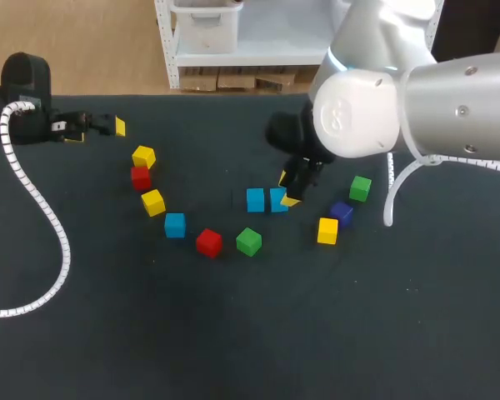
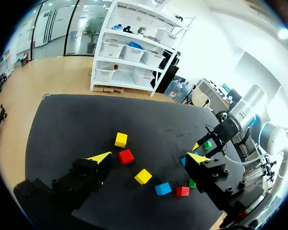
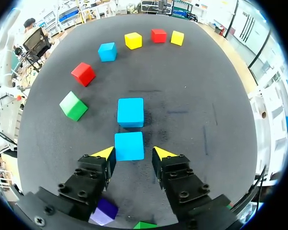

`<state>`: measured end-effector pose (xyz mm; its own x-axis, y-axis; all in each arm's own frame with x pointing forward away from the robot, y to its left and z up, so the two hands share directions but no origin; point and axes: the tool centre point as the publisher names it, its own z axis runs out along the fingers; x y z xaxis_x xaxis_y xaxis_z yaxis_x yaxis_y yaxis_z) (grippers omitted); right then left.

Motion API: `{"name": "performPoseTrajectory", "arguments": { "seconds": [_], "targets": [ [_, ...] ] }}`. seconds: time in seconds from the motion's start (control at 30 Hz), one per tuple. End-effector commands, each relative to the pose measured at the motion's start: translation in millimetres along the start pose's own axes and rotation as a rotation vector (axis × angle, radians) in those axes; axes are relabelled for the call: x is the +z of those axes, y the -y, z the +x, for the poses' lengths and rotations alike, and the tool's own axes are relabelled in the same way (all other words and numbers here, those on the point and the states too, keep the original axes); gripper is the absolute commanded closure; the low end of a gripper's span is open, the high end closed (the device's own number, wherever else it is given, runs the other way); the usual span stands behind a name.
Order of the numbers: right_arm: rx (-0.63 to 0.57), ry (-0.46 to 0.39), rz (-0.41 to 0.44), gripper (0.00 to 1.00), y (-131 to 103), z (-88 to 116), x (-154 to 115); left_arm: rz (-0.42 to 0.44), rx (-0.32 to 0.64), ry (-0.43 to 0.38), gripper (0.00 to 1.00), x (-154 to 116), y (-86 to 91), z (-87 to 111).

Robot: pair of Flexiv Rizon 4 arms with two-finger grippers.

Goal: Place the blue cubes, place green cubes on the blue cubes, place the yellow cubes on the green cubes, then place the red cubes on the yellow cubes, and place purple cube on the red cubes.

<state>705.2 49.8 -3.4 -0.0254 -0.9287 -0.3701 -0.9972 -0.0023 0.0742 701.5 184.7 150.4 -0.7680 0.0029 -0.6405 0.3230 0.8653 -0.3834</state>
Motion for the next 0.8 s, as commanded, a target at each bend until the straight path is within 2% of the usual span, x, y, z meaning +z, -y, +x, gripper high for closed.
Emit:
{"name": "performPoseTrajectory", "arguments": {
  "seconds": [0.03,0.43,0.53,0.67,0.73,0.8],
  "targets": [
    [0.001,0.002,-0.001,0.52,-2.6,-0.4,-0.1,0.0,0.0,0.0,0.0,-0.1,-0.2,0.2],
    [0.005,0.005,0.002,0.53,-6.0,-2.3,1.0,0.0,0.0,0.0,0.0,-0.1,-0.2,0.2],
    [0.003,0.005,0.003,0.61,-6.3,-2.9,0.8,0.0,0.0,0.0,0.0,-0.1,-0.2,0.2],
    [0.005,0.005,0.004,0.63,-6.4,-2.3,-0.1,0.0,0.0,0.0,0.0,-0.1,-0.2,0.2],
    [0.007,0.004,0.005,0.6,-6.2,-1.7,-0.4,0.0,0.0,0.0,0.0,-0.1,-0.2,0.2],
    [0.008,0.004,0.004,0.5,-6.1,-1.2,-0.8,0.0,0.0,0.0,0.0,-0.1,-0.2,0.2]
  ]
}}
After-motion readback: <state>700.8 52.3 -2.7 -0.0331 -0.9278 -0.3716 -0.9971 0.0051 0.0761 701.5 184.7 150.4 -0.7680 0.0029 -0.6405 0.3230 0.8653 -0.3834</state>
